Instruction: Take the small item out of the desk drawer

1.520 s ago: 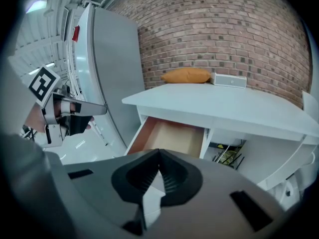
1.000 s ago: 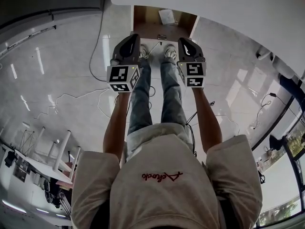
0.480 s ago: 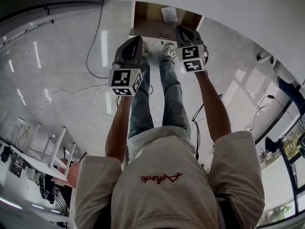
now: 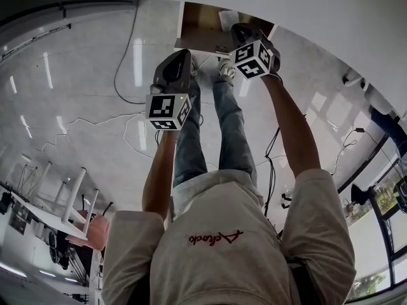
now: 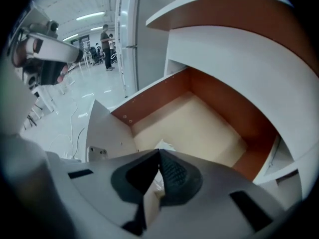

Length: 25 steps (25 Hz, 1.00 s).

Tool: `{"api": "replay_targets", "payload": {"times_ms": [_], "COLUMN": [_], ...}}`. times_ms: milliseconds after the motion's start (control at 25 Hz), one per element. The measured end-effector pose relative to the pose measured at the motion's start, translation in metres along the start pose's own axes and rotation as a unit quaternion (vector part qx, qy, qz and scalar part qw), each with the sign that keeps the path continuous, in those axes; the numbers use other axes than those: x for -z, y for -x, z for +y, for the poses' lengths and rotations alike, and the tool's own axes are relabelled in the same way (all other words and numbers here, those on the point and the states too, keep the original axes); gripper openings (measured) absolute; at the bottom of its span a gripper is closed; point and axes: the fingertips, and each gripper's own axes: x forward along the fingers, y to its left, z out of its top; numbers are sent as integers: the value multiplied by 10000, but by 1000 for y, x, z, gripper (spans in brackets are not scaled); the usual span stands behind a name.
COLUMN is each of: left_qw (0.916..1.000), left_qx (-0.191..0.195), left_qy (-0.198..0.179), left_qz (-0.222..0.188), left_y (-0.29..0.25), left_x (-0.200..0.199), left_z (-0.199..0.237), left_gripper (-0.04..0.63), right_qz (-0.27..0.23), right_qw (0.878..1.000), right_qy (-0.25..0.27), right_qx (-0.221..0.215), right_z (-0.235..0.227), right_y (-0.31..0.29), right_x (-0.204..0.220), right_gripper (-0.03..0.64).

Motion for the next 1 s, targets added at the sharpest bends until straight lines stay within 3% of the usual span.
{"api": "replay_targets", "payload": {"times_ms": [320, 560, 680, 800, 1000], "left_qw": [10000, 9999, 9999, 9999, 9998], "left_qx": [9, 54, 65, 85, 105], "left_qy": [84, 94, 106, 119, 124], "left_qz": [25, 52, 68, 84, 110], "left_y": [1, -2, 0, 0, -2], "left_x": [9, 13, 15, 16, 20], "left_z": [0, 2, 3, 1, 1], "left_gripper": [9, 9, 9, 9, 9], "right_qz": [516, 926, 1005, 1118, 1273], "right_qw": [9876, 9782, 9785, 9782, 9762], "right_qy": [1484, 1859, 1798, 1749, 1756], "right_qx": [-71, 25, 48, -16, -87], "right_z": [9, -2, -7, -9, -13], "right_y": [-26, -48, -52, -58, -72], "right_x": [6, 16, 14, 15, 20], "right_gripper": [12, 12, 17, 134, 172]}}
